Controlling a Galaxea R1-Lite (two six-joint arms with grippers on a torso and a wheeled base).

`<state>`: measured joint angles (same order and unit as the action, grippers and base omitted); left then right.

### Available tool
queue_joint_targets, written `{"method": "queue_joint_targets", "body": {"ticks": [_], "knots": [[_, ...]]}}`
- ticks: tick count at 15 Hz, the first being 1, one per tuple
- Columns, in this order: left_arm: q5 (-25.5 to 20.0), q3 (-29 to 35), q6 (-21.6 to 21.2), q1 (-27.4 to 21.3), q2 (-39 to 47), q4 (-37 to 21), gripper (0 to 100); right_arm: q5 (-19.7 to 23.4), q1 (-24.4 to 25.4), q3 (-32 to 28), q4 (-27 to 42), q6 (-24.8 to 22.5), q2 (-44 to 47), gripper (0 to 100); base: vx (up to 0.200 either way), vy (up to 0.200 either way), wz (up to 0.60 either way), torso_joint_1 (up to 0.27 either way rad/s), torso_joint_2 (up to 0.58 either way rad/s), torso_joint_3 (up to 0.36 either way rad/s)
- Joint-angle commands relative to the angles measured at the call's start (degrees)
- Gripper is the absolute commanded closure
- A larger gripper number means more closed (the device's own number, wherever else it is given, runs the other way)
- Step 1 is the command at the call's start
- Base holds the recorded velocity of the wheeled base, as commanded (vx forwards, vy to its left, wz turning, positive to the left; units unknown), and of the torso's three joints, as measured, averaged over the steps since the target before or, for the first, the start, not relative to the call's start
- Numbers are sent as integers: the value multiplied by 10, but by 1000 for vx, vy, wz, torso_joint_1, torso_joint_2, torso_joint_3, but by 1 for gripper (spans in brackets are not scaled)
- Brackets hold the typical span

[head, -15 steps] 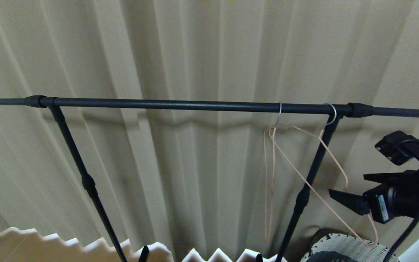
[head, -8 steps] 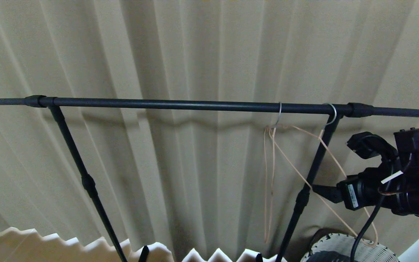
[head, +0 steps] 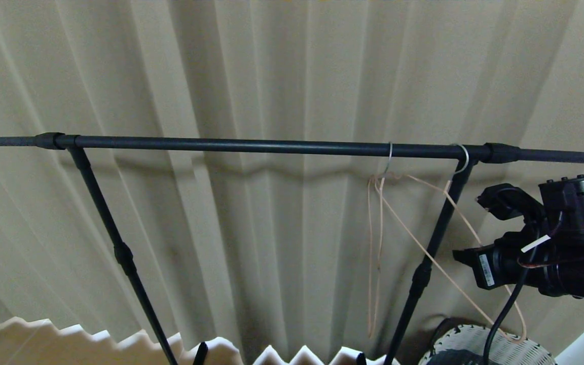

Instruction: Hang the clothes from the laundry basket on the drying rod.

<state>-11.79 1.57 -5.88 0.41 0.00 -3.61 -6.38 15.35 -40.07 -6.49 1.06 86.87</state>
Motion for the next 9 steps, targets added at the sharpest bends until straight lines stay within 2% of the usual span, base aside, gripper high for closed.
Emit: {"method": "queue_joint_targets", "body": {"ticks": [1, 5, 9], "knots": [[1, 0, -1, 0, 1, 0, 100, -4, 0, 0, 0, 0, -2, 100, 0, 0, 0, 0, 0, 0], [1, 0, -1, 0, 1, 0, 100, -4, 0, 3, 0, 1, -14, 100, 0, 0, 0, 0, 0, 0], [1, 0, -1, 0, 0, 0, 100, -4, -1, 9, 2, 3, -66, 100, 0, 0, 0, 0, 0, 0]]}}
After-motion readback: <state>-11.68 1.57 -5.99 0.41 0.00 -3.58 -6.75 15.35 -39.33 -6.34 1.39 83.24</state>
